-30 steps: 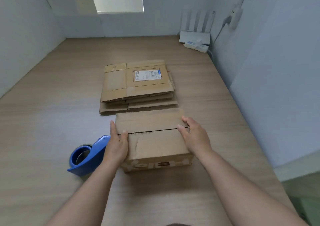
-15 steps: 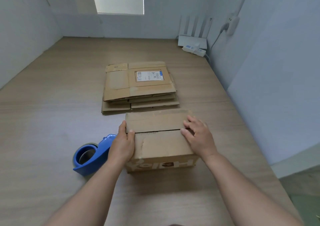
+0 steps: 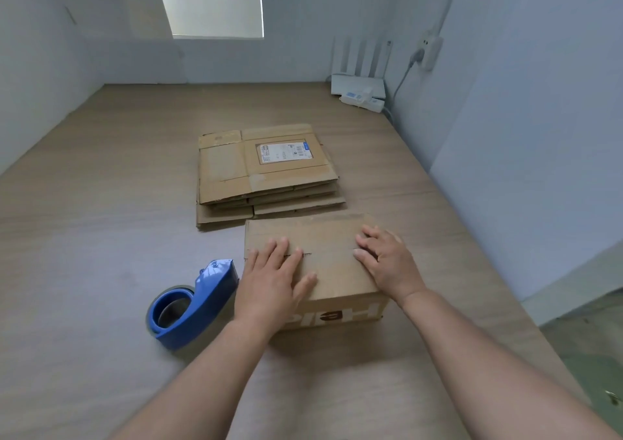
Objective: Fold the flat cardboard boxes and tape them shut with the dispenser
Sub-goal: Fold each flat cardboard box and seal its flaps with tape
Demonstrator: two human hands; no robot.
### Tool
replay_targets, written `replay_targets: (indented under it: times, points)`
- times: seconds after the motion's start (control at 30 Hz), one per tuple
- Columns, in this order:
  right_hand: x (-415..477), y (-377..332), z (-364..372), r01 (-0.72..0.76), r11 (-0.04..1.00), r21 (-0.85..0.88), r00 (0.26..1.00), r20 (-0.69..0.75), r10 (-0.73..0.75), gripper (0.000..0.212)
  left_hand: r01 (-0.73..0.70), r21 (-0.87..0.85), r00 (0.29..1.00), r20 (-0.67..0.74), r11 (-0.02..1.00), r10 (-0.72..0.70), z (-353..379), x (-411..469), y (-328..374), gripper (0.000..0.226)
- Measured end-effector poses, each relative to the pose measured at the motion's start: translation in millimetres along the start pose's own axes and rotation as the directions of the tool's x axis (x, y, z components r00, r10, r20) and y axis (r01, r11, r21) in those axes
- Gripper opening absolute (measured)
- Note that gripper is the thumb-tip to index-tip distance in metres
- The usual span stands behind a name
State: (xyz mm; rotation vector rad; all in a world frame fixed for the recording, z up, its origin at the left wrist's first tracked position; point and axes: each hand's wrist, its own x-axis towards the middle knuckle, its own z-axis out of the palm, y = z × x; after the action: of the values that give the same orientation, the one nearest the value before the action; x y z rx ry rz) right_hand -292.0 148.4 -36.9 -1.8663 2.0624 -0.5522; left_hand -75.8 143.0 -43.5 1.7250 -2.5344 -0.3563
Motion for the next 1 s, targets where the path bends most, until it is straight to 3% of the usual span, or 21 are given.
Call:
replay_targets:
  times: [0.17,0.23,0.33,0.4,0.47,0.57,0.67,0.77,0.87,1.0]
  points:
    - [-7,-19,10,0.030,0.984,-0.176,0.998,0.066,-0.019,0.058,-0.003,-0.022,1.000,-0.025,1.000,0.002,-4,0,-1,0.062]
    - [-11,-19,12,0.021,0.986,-0.163,0.999,0.051,-0.013,0.058,-0.007,-0.147,0.999,-0.053,0.989,-0.001,-8,-3,-4,0.060]
    - [-12,-16,11,0.015,0.988,-0.151,0.999,0.047,-0.008,0.058,0.075,-0.476,0.956,-0.215,0.876,-0.199,-16,-11,-25,0.053]
    - [-11,-16,12,0.021,0.990,-0.141,0.999,0.036,-0.016,0.057,0.215,-0.538,0.868,-0.278,0.815,-0.413,-16,-21,-48,0.050]
    - [-11,-17,14,0.011,0.992,-0.127,0.999,0.035,-0.006,0.057,0.441,-0.508,0.788,-0.175,0.740,-0.590,-9,-30,-72,0.055]
    - [-11,-16,12,-0.006,0.992,-0.126,0.999,0.031,0.010,0.056,0.641,-0.300,0.744,0.021,0.706,-0.667,9,-39,-90,0.069]
    - [-12,-17,12,-0.009,0.992,-0.124,0.999,0.040,0.014,0.057,0.674,-0.080,0.737,0.140,0.734,-0.662,16,-36,-93,0.069]
    - [-14,-18,10,-0.005,0.993,-0.122,0.999,0.044,0.010,0.056,0.687,-0.001,0.715,0.182,0.727,-0.675,9,-26,-96,0.045]
    - [-13,-18,9,0.003,0.992,-0.125,0.999,0.043,0.003,0.057,0.686,-0.087,0.721,0.206,0.722,-0.661,8,-22,-108,0.030]
    - [-14,-18,8,0.017,0.991,-0.133,0.998,0.066,-0.008,0.058,0.684,-0.191,0.728,0.134,0.704,-0.672,-12,-25,-120,0.033]
